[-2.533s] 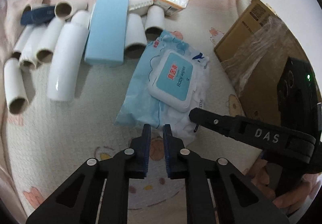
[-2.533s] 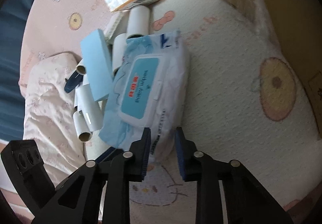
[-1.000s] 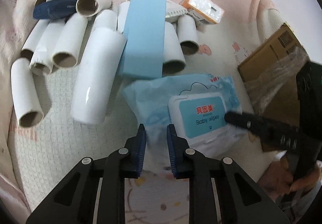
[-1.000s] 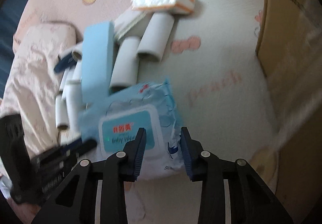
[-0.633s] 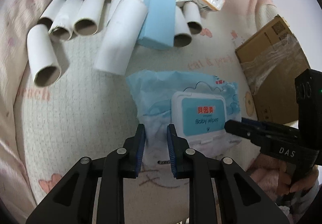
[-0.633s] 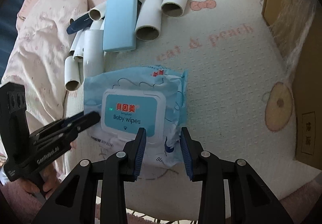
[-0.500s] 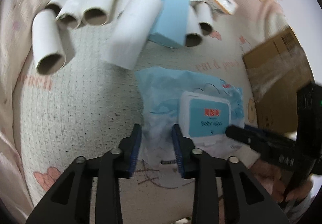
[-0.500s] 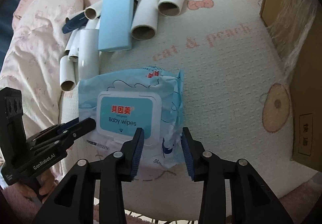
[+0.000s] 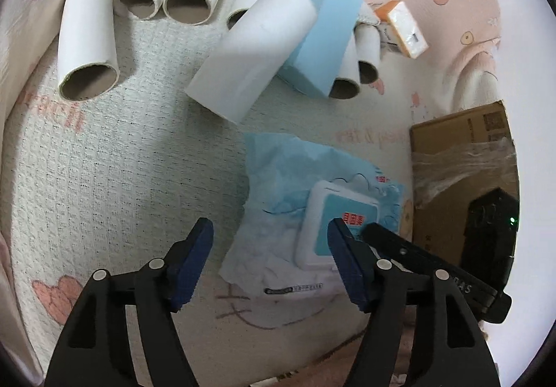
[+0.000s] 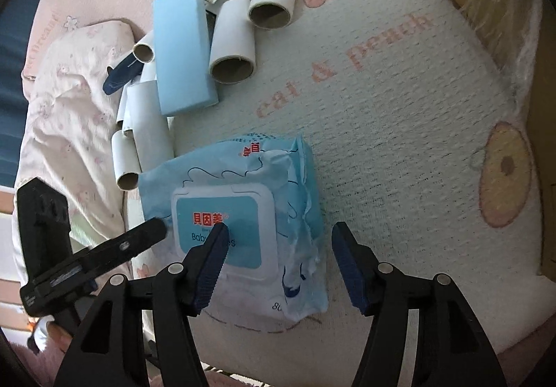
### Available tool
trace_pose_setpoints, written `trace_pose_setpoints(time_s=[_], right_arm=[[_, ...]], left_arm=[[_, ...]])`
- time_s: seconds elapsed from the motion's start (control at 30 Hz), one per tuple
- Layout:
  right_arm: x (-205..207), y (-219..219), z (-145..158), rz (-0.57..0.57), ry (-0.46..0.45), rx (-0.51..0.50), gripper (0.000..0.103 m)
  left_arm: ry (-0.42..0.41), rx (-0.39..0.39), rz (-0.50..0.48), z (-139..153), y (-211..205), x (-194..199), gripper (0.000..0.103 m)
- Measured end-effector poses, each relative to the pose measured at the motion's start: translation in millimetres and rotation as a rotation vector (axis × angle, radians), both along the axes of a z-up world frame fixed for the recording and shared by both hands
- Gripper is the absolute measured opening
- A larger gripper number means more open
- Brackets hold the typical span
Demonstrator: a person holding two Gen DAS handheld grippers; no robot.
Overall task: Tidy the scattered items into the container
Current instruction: 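Grip the baby wipes pack with both tools and lift it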
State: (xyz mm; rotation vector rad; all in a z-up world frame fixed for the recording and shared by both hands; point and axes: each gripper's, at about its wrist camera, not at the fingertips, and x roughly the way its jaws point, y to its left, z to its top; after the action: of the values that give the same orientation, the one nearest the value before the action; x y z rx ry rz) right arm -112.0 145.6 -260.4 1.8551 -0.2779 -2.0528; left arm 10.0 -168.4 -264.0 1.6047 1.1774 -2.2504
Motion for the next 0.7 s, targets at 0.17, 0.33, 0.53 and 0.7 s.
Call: trace_pose_setpoints(time_s=[0.17, 0.33, 0.53, 0.7], right_arm=[[1.2, -3.3, -1.1, 0.011, 0.016, -0.005, 0.062], [0.1, 0.7, -3.2, -0.017, 0.027, -0.035, 0.062], [2.8, -1.2, -4.3, -0.017, 0.046, -0.052, 0.063], [7.8, -6.8, -1.1, -0.111, 0.069, -0.021, 0.063]], left_arm=[[-0.004, 0.013, -0.026, -9.4, 12.2, -11.7, 0.073], [-0.01, -0.005, -0.024, -14.1, 22.8, -24.0, 0.072], [0.005, 0.022, 0.03, -14.2, 13.7, -13.2, 0.06], [-0.016, -0.017, 0.018, -7.5, 19.1, -17.4, 0.056]])
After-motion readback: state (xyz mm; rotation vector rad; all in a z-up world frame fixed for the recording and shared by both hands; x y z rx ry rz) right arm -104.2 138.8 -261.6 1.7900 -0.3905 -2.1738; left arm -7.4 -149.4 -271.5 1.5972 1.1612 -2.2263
